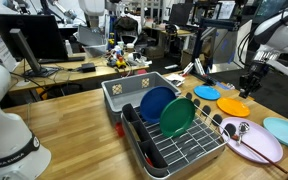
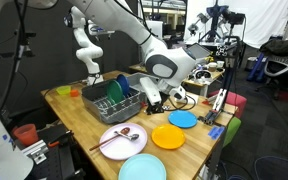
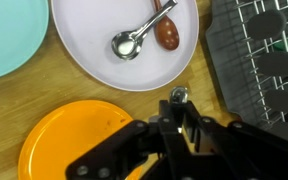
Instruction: Pick the small silver spoon on the white plate and put it on the yellow plate
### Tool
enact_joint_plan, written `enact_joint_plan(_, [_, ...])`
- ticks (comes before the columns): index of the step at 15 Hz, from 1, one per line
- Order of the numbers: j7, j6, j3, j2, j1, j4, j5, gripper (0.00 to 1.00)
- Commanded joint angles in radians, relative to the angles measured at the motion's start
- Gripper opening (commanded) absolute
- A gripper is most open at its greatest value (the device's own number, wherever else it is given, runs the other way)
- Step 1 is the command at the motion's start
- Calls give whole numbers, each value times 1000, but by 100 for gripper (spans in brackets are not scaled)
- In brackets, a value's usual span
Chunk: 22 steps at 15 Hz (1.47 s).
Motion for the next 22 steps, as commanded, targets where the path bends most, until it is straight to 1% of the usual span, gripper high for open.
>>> enact_joint_plan(1, [7, 1, 13, 1, -14, 4, -21, 17])
enact_joint_plan(8, [9, 1, 13, 1, -12, 6, -32, 17])
enact_joint_plan(9, [9, 1, 13, 1, -12, 6, -32, 4])
enact_joint_plan(11, [25, 0, 13, 20, -23, 11, -7, 4])
enact_joint_plan(13, [49, 24, 17, 43, -41, 7, 45, 4])
enact_joint_plan(17, [103, 84, 29, 106, -89, 13, 197, 4])
enact_joint_plan(22, [197, 190, 14, 160, -92, -5, 378, 4])
